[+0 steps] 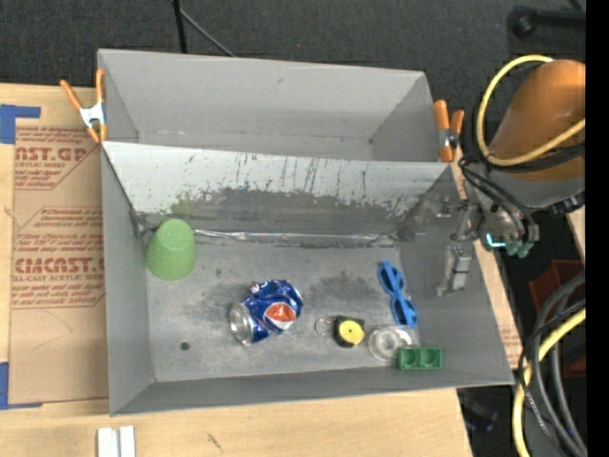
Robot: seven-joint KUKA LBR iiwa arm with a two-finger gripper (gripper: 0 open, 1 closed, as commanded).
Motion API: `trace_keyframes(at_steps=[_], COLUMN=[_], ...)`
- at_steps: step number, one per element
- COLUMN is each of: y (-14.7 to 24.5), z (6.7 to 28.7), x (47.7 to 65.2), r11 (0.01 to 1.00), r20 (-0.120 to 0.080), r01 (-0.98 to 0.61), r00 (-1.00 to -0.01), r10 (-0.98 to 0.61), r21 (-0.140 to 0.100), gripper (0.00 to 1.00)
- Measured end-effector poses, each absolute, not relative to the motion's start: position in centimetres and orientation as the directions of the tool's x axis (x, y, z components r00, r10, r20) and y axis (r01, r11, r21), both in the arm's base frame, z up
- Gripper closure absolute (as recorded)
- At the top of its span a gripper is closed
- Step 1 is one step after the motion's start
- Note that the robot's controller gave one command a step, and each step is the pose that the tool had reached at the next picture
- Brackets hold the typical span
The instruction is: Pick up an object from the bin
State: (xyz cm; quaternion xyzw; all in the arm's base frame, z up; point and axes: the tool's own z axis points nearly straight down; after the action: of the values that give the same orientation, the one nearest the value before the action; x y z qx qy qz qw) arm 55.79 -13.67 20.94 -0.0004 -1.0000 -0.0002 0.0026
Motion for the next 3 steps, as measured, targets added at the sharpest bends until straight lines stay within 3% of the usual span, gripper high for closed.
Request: trace_keyframes(at_steps=[1,2,3], y=[-15.2,-14.7,-15.4], z=[7.1,10.0,11.2], x=[49.2,48.0,48.1], r11=[0.942,0.895,0.873], r20=[-0.008,-0.002,-0.001], r01=[-0.337,-0.446,-0.488], r00=[-0.942,-0.895,-0.873], r10=[-0.337,-0.446,-0.488], r21=[-0.003,-0.001,-0.001], gripper=[0.0,0.0,0.0])
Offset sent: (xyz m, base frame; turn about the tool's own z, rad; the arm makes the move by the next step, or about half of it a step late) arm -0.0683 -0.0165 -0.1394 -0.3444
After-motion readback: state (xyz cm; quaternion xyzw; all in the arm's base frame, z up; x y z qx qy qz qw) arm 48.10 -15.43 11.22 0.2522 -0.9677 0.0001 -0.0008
